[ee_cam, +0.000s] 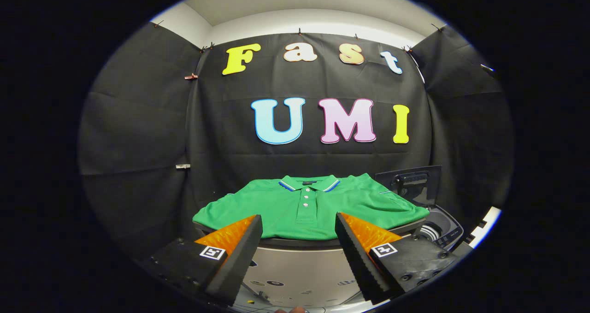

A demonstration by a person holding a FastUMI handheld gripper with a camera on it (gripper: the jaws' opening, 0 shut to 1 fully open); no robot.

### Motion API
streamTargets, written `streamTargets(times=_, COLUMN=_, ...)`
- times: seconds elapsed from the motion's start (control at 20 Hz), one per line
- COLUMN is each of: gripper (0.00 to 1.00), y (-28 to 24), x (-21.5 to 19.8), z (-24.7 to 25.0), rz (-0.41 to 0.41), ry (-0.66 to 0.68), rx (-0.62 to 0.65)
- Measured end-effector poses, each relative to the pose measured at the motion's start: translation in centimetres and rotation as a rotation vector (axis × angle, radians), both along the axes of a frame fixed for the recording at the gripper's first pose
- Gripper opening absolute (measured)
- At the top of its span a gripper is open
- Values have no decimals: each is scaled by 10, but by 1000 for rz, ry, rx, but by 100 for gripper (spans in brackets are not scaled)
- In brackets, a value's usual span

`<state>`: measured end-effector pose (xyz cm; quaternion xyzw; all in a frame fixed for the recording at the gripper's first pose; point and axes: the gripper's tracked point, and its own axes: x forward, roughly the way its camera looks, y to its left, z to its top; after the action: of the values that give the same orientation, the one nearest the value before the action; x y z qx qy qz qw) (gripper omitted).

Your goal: Put the clothes into the washing machine and then close the washing machine lid.

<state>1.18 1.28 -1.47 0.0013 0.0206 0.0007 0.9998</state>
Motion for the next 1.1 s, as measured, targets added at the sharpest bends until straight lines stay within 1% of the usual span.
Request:
streamTargets(times=0.2, gripper=99, y=-1, x=3, z=-3, rz=6, ry=11, rx=2)
streamTargets(times=0.4, gripper=99, y=-2, x=15, z=7, rz=4, ry=10, rx=-7)
streamTargets(times=0.55, gripper=98, y=-6, x=41, z=11, rz=-15, ry=56, rx=-18)
streamTargets(times=0.7, gripper=99, y=-17, x=73, z=5, rz=-68, ry=146, rx=-53)
streamTargets(times=0.8, gripper=99, y=-16, x=96, z=4, rz=-72, ry=187, rx=-71)
streamTargets(times=0.95, gripper=99, y=-18, x=128, z=-3, rz=-80, ry=262, rx=-62)
streamTargets(times=1.1, gripper=99, y=-14, x=152, z=-10, rz=-79, ry=325, rx=-16)
